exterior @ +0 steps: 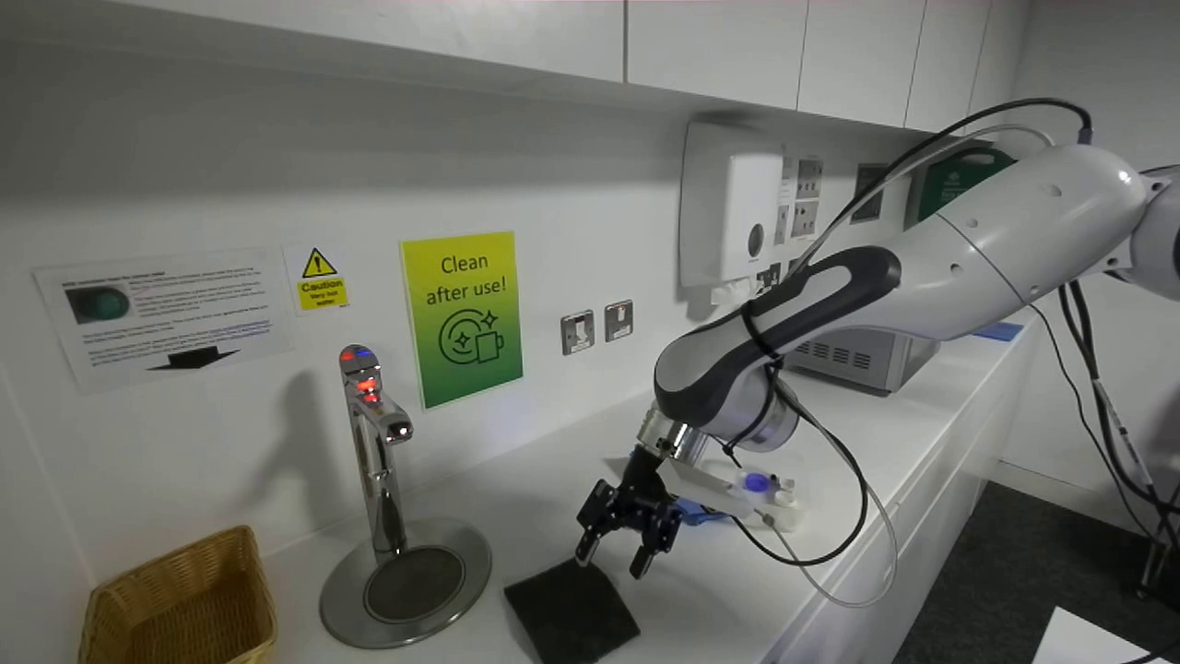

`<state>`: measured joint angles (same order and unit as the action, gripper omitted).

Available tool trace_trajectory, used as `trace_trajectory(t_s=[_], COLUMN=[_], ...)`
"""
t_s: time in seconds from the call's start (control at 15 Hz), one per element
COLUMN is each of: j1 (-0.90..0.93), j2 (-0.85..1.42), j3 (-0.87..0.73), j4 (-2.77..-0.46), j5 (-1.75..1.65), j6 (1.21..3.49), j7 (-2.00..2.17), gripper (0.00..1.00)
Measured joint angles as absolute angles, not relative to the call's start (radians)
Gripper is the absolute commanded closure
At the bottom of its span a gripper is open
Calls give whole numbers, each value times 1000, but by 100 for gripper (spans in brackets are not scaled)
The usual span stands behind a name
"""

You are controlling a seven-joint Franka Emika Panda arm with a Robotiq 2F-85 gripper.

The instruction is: Put the grey towel in the clear container on the left.

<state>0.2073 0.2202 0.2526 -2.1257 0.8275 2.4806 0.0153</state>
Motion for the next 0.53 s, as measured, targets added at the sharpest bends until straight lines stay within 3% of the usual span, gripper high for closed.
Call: trace_trajectory(t_s=[0.53], j1=[207], j2=[272], j3=[252], j4=[-2076], j5=[827], j6=[2481], j7=[-56], gripper=[0])
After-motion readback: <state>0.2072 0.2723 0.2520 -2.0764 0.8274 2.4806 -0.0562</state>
